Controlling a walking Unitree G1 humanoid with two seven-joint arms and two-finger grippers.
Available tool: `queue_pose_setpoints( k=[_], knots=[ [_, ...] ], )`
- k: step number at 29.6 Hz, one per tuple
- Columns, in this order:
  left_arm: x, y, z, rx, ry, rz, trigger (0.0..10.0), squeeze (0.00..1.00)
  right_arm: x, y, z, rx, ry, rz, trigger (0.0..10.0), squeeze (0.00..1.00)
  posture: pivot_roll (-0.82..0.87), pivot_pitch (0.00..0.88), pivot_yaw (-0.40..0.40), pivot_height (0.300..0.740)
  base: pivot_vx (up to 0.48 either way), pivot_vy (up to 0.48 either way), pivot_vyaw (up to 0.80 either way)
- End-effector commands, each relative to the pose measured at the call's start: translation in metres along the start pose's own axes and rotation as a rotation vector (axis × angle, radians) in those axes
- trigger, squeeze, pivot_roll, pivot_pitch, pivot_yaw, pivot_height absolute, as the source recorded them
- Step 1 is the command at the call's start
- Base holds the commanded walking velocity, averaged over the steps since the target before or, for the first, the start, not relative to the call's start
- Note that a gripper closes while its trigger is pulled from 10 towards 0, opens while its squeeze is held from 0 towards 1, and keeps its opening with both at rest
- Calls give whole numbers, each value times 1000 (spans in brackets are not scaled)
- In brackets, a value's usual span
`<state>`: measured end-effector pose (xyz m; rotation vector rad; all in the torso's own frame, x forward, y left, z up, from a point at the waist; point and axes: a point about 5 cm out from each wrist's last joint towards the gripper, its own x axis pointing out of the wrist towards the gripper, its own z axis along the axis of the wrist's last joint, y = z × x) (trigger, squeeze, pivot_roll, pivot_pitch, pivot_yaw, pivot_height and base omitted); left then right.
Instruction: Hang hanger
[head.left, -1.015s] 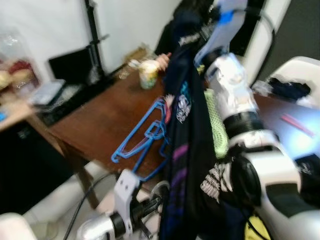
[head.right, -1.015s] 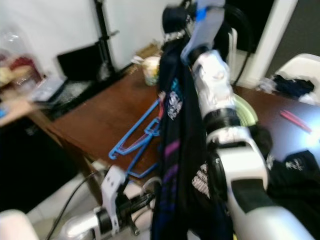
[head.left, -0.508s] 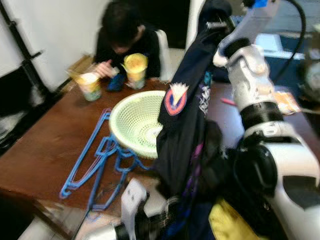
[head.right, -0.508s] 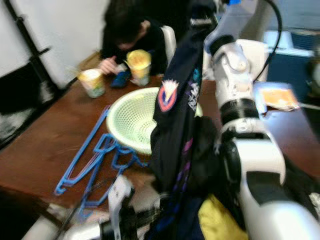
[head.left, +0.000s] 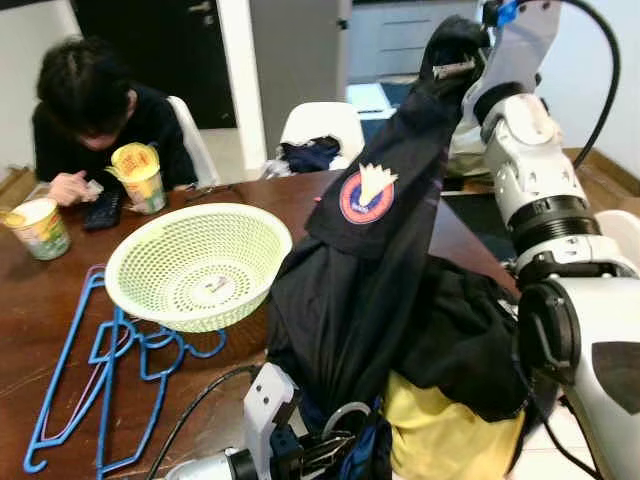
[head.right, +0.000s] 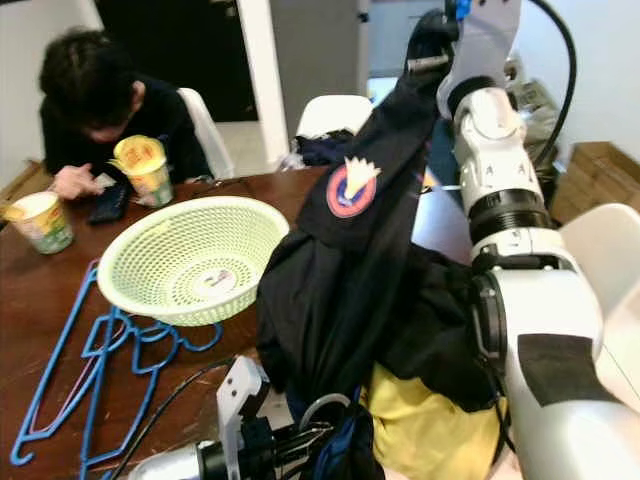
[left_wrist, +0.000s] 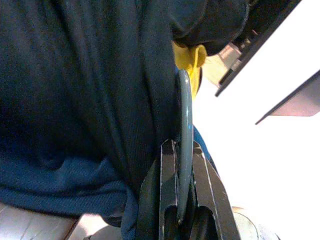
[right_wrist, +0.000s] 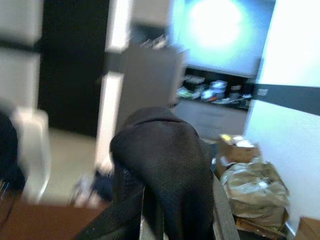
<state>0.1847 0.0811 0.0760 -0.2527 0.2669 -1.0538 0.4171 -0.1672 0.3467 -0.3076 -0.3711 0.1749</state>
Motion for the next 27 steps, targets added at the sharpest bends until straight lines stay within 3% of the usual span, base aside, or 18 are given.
queue_pose_setpoints(
  k=[1, 3, 5, 6, 8, 9, 10, 21, 22, 25, 27],
  knots=[
    [-2, -1, -1, -9, 15, -13, 10000, 0, -4, 38, -26, -92, 111, 220, 10000, 0, 39, 0, 14, 740, 0, 0, 0],
    [-2, -1, -1, -9, 15, -13, 10000, 0, -4, 38, -26, -92, 111, 220, 10000, 0, 39, 0, 14, 740, 0, 0, 0],
    [-2, -1, -1, -11, 15, -20, 10000, 0, -19, 66, -61, -268, 254, 434, 10000, 0, 34, 0, 21, 740, 0, 0, 0],
    [-2, -1, -1, -11, 15, -20, 10000, 0, -19, 66, -61, -268, 254, 434, 10000, 0, 34, 0, 21, 740, 0, 0, 0],
    [-3, -2, 0, -6, 12, -28, 10000, 0, -33, 74, -83, -356, 355, 570, 10000, 0, 34, 0, 21, 740, 0, 0, 0],
    [-4, -3, 1, 6, 13, -39, 10000, 0, -39, 76, -92, -372, 397, 623, 10000, 384, 30, 0, 19, 740, 0, 0, 0],
    [-6, -4, 6, 18, 6, -59, 10000, 0, -43, 76, -98, -371, 435, 648, 10000, 1000, 30, 0, 19, 740, 0, 0, 0],
    [-28, -14, 30, 88, 9, -168, 10000, 0, -52, 64, -107, -382, 480, 671, 10000, 1000, 48, 0, 6, 740, 0, 0, 0],
    [-48, -27, 34, 148, 128, -282, 10000, 0, -63, 49, -111, -398, 515, 743, 10000, 1000, 58, 0, 3, 740, 0, 0, 0],
    [-48, -27, 34, 148, 128, -282, 10000, 0, -63, 49, -111, -398, 515, 743, 10000, 1000, 58, 0, 3, 740, 0, 0, 0],
    [-60, -33, 23, 182, 283, -343, 10000, 0, -73, 36, -109, -364, 514, 788, 10000, 1000, 57, 0, 9, 740, 0, 0, 0]
  ],
)
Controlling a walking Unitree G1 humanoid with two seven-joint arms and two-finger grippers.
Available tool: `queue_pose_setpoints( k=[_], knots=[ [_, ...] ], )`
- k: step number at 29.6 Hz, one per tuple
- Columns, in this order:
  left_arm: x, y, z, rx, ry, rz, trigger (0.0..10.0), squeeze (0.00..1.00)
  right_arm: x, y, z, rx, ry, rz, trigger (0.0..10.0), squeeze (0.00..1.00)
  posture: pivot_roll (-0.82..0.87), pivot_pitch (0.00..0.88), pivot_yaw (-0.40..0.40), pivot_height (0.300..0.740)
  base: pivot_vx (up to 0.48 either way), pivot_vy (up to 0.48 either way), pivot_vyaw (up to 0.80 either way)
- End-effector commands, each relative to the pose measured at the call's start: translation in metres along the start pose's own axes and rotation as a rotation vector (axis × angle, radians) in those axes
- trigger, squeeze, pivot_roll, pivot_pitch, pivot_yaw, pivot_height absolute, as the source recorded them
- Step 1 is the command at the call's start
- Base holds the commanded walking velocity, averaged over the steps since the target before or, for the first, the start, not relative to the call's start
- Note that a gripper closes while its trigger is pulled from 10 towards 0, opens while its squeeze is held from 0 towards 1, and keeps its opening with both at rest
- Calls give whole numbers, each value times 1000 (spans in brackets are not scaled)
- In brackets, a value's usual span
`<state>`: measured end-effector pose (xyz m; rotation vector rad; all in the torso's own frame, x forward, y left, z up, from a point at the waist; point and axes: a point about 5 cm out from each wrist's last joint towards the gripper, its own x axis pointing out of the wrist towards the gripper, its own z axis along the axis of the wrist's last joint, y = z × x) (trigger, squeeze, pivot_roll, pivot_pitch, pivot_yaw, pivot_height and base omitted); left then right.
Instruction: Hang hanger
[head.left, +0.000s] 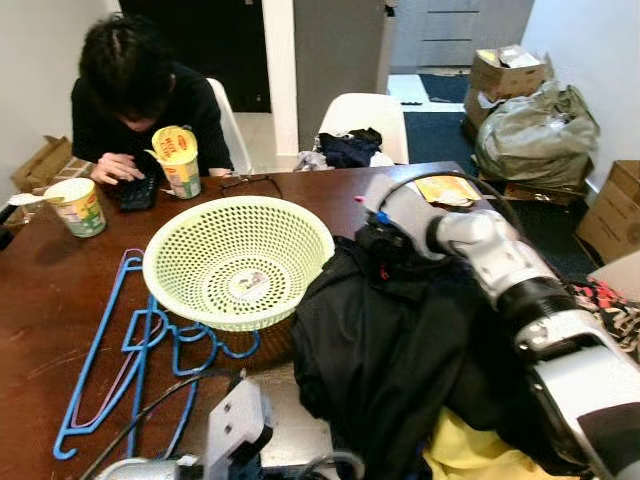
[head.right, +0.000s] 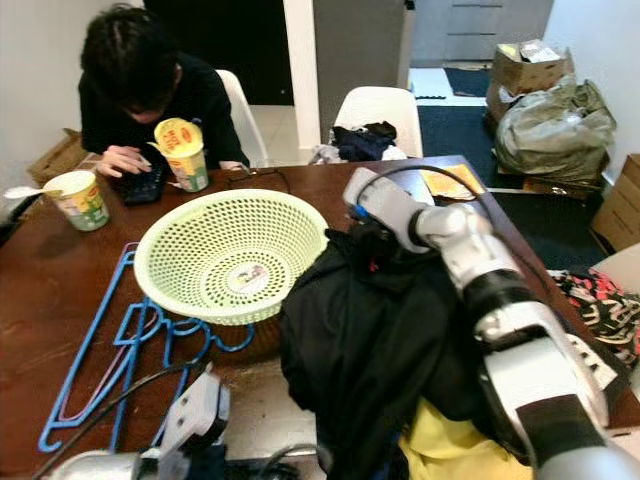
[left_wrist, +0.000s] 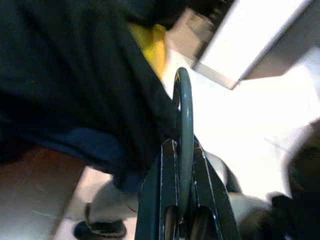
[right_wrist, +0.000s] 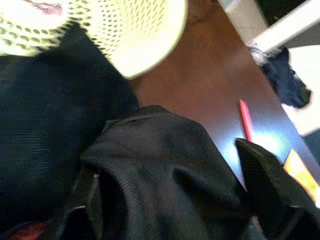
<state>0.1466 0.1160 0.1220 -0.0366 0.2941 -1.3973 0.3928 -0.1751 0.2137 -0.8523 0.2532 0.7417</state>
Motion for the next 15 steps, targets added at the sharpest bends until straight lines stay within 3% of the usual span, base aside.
queue_pose_setpoints(
  k=[1, 3, 4, 5, 6, 8, 9, 10, 11, 14, 15],
  knots=[
    [-4, -7, -10, -11, 102, -48, 10000, 0, -5, 1, -1, 9, -22, 41, 10000, 1000, 57, 0, 9, 740, 0, 0, 0],
    [-4, -7, -10, -11, 102, -48, 10000, 0, -5, 1, -1, 9, -22, 41, 10000, 1000, 57, 0, 9, 740, 0, 0, 0],
    [-7, -9, -19, -5, 183, -54, 10000, 0, -12, 0, -2, 33, -52, 52, 10000, 443, 52, 0, 12, 740, 0, 0, 0],
    [-7, -9, -19, -5, 183, -54, 10000, 0, -12, 0, -2, 33, -52, 52, 10000, 443, 52, 0, 12, 740, 0, 0, 0],
    [-11, -4, -26, 0, 232, -8, 10000, 0, -17, -2, 1, 74, -116, 44, 10000, 0, 51, 0, 14, 740, 0, 0, 0],
    [-11, -4, -26, 0, 232, -8, 10000, 0, -17, -2, 1, 74, -116, 44, 10000, 0, 51, 0, 14, 740, 0, 0, 0],
    [-15, 1, -28, 14, 252, 36, 10000, 0, -21, -5, 7, 125, -201, 29, 10000, 0, 48, 0, 16, 740, 0, 0, 0],
    [-15, 1, -28, 14, 252, 36, 10000, 0, -21, -5, 7, 125, -201, 29, 10000, 0, 48, 0, 16, 740, 0, 0, 0],
    [-16, 8, -22, 32, 223, 91, 10000, 0, -23, -7, 14, 207, -301, 2, 10000, 0, 50, 0, 18, 740, 0, 0, 0],
    [-18, 12, -15, 48, 191, 121, 10000, 0, -24, -9, 18, 274, -373, -23, 10000, 0, 50, 0, 18, 740, 0, 0, 0],
    [-17, 14, -3, 68, 141, 137, 10000, 0, -23, -9, 21, 349, -441, -29, 10000, 0, 50, 0, 18, 740, 0, 0, 0]
  ],
)
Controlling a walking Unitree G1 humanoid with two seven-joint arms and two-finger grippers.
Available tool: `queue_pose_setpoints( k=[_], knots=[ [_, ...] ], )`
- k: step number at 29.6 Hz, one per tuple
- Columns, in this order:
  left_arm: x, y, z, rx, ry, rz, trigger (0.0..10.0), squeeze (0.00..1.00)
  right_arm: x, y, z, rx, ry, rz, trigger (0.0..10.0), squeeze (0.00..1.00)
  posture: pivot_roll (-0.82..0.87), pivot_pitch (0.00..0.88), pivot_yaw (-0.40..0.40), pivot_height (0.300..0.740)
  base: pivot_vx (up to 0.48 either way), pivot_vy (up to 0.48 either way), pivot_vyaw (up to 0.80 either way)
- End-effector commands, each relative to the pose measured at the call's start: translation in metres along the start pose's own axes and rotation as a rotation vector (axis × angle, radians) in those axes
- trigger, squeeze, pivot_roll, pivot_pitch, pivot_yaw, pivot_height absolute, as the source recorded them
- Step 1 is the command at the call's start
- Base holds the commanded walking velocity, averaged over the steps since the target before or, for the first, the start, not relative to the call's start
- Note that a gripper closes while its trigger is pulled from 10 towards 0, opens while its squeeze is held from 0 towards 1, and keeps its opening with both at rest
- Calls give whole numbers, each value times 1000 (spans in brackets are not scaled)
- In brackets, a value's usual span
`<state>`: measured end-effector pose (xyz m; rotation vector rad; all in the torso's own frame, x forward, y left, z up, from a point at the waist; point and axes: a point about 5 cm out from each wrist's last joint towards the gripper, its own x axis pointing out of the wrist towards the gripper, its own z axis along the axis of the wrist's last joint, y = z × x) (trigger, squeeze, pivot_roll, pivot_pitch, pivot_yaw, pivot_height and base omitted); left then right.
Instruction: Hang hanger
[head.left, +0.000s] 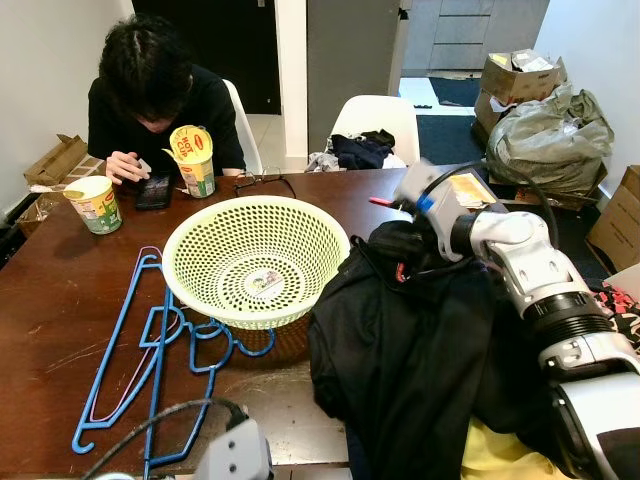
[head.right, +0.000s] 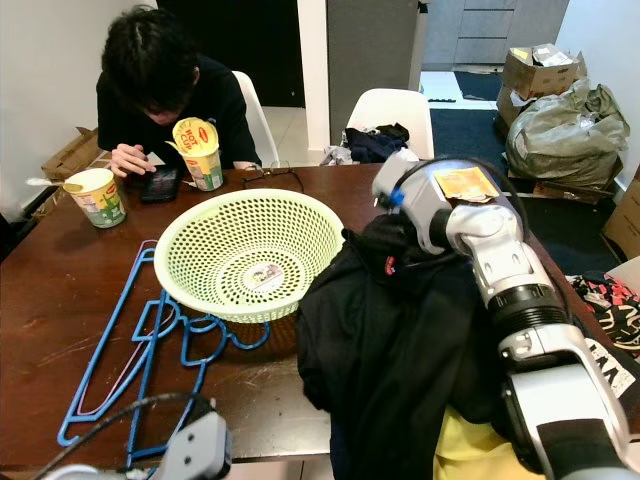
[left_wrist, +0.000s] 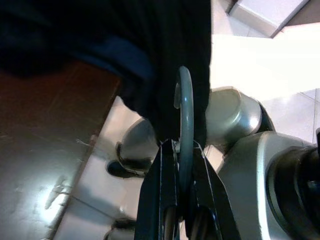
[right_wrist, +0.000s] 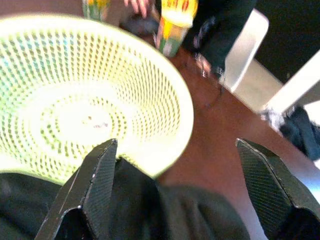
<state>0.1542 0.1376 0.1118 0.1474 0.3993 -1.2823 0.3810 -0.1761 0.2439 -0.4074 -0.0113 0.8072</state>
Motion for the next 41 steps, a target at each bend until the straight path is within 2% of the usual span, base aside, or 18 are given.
queue_pose_setpoints(
  k=[1, 3, 4, 7, 9, 11, 14, 20, 23, 33, 35, 37, 41],
  knots=[
    [-1, 1, 8, 13, -36, 11, 10000, 0, 1, 2, 0, 48, -36, -4, 10000, 0, 50, 0, 18, 740, 0, 0, 0],
    [-7, 1, 29, 45, -112, 10, 10000, 0, 5, 13, -1, 105, -111, 30, 10000, 0, 55, 0, 21, 740, -261, 0, 0],
    [-7, 1, 29, 45, -112, 10, 10000, 0, 5, 13, -1, 105, -111, 30, 10000, 0, 55, 0, 21, 740, -262, 0, 0],
    [-12, 3, 46, 95, -160, 14, 10000, 0, 2, 30, 4, 109, -206, 160, 10000, 0, 58, 0, 26, 740, -266, 0, 0],
    [-12, 3, 46, 95, -160, 14, 10000, 0, 2, 30, 4, 109, -206, 160, 10000, 0, 58, 0, 26, 740, -266, 0, 0],
    [-13, 3, 49, 114, -165, 11, 10000, 0, -4, 39, 9, 90, -249, 238, 10000, 0, 58, 0, 30, 740, -270, 0, 0],
    [-13, 2, 48, 117, -160, 4, 10000, 0, -9, 42, 15, 95, -301, 271, 10000, 0, 58, 0, 30, 740, -284, 0, 0],
    [-13, 1, 49, 111, -159, 4, 10000, 0, -11, 42, 17, 107, -322, 274, 10000, 0, 57, 0, 33, 740, -289, 0, 0],
    [-15, 5, 52, 119, -162, 9, 10000, 0, -18, 44, 18, 124, -352, 312, 10000, 0, 57, 0, 32, 740, -310, 0, 0],
    [-16, 10, 59, 144, -171, 10, 10000, 0, -26, 42, 13, 133, -344, 330, 10000, 0, 55, 0, 34, 740, -321, 0, 0],
    [-12, 17, 61, 150, -185, 19, 10000, 0, -25, 37, -3, 132, -251, 246, 10000, 0, 50, 0, 37, 740, -332, 0, 0],
    [-9, 19, 60, 146, -189, 24, 10000, 0, -22, 40, -12, 136, -208, 230, 10000, 0, 45, 0, 41, 740, -334, 0, 0],
    [-3, 23, 58, 137, -192, 33, 10000, 0, -21, 54, -23, 150, -155, 277, 10000, 0, 44, 0, 42, 740, -331, 0, 0]
  ],
)
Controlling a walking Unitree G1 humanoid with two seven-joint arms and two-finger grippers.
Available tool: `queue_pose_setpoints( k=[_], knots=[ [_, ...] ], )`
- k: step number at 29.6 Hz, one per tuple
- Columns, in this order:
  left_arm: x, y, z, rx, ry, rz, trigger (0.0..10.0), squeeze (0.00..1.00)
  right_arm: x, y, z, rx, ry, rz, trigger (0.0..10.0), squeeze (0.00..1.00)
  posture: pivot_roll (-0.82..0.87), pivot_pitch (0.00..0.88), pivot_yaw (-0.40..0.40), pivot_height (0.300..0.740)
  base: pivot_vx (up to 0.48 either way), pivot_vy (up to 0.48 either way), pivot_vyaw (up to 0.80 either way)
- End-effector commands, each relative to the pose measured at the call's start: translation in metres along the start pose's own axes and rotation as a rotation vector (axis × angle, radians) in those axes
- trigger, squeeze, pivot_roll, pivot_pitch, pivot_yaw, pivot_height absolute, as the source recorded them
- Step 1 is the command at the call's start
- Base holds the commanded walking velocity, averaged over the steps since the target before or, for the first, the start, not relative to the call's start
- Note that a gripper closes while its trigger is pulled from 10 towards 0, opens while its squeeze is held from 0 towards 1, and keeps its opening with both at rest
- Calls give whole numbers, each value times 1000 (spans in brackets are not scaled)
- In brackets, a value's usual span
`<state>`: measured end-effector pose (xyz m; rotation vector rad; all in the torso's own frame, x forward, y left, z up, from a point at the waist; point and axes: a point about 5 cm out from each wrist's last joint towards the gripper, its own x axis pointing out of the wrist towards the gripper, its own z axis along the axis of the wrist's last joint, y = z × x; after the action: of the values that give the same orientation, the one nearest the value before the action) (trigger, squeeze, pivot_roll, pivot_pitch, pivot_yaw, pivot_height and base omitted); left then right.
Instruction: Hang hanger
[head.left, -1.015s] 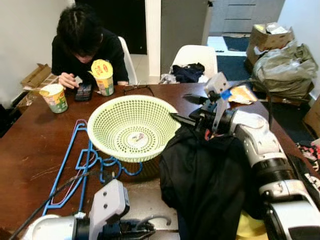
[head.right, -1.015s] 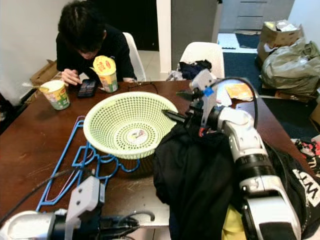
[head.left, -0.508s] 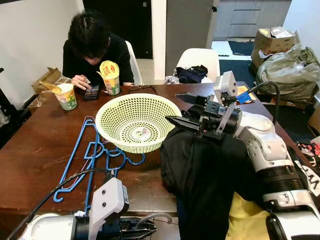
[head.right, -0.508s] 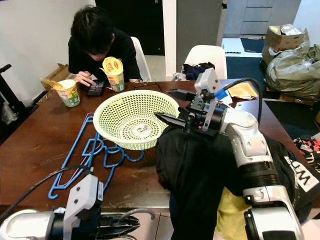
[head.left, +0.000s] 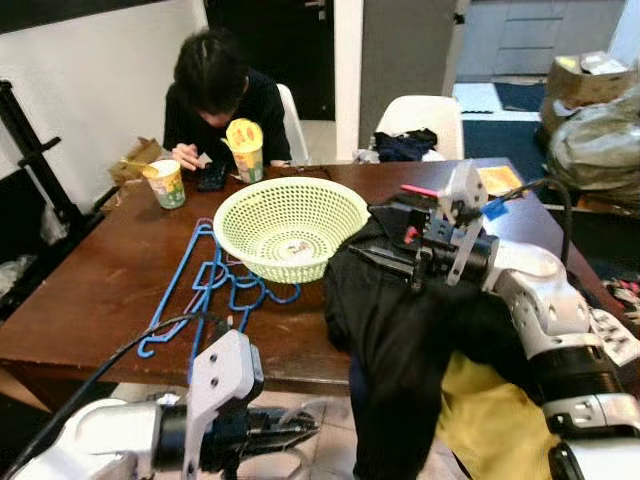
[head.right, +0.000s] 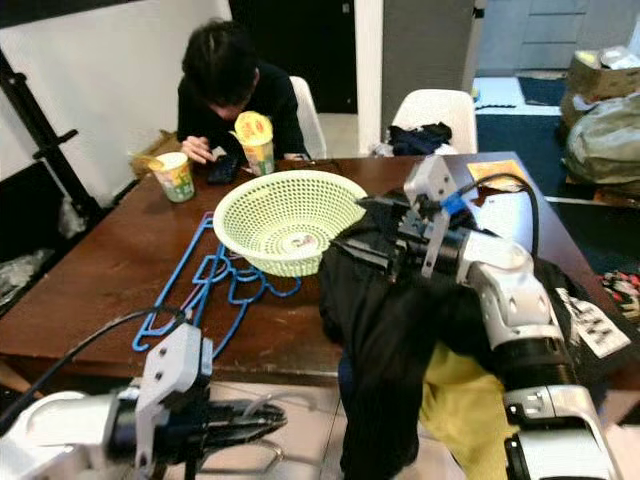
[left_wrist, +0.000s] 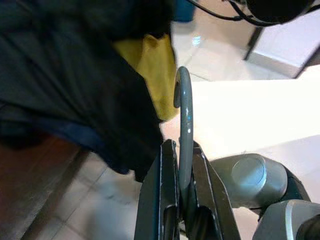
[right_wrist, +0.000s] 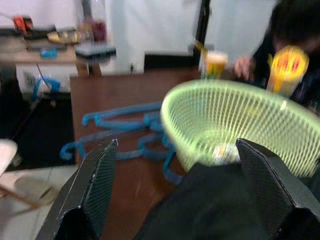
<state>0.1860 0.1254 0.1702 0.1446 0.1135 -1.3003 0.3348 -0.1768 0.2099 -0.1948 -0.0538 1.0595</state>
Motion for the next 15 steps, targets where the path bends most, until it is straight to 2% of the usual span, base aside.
queue_pose_setpoints(
  k=[1, 6, 8, 10, 11, 13, 14, 15],
  knots=[
    [-1, 1, -7, -19, 23, 19, 10000, 0, 9, 8, -2, -2, 12, 47, 10000, 0, 44, 0, 42, 740, -330, 0, 0],
    [-2, 6, -5, -2, 24, 35, 10000, 0, 3, 13, -4, 27, -1, 89, 10000, 0, 49, 0, 38, 740, -332, 0, 0],
    [-6, 16, 2, 40, 20, 60, 10000, 0, -15, 12, -4, 68, -27, 106, 10000, 0, 49, 0, 38, 740, -330, 0, 0],
    [-6, 16, 2, 40, 20, 60, 10000, 0, -15, 12, -4, 68, -27, 106, 10000, 0, 49, 0, 38, 740, -330, 0, 0],
    [-8, 22, 7, 64, 14, 71, 10000, 0, -27, 8, -3, 83, -44, 81, 10000, 0, 45, 0, 38, 740, -330, 0, 0],
    [-8, 22, 7, 64, 14, 71, 10000, 0, -27, 8, -3, 83, -44, 81, 10000, 0, 45, 0, 38, 740, -330, 0, 0],
    [-10, 26, 10, 84, 12, 79, 10000, 0, -38, 2, -2, 95, -53, 34, 10000, 0, 39, 0, 42, 740, -330, 0, 0],
    [-10, 26, 10, 84, 12, 79, 10000, 0, -38, 2, -2, 95, -53, 34, 10000, 0, 39, 0, 42, 740, -330, 0, 0]
  ],
)
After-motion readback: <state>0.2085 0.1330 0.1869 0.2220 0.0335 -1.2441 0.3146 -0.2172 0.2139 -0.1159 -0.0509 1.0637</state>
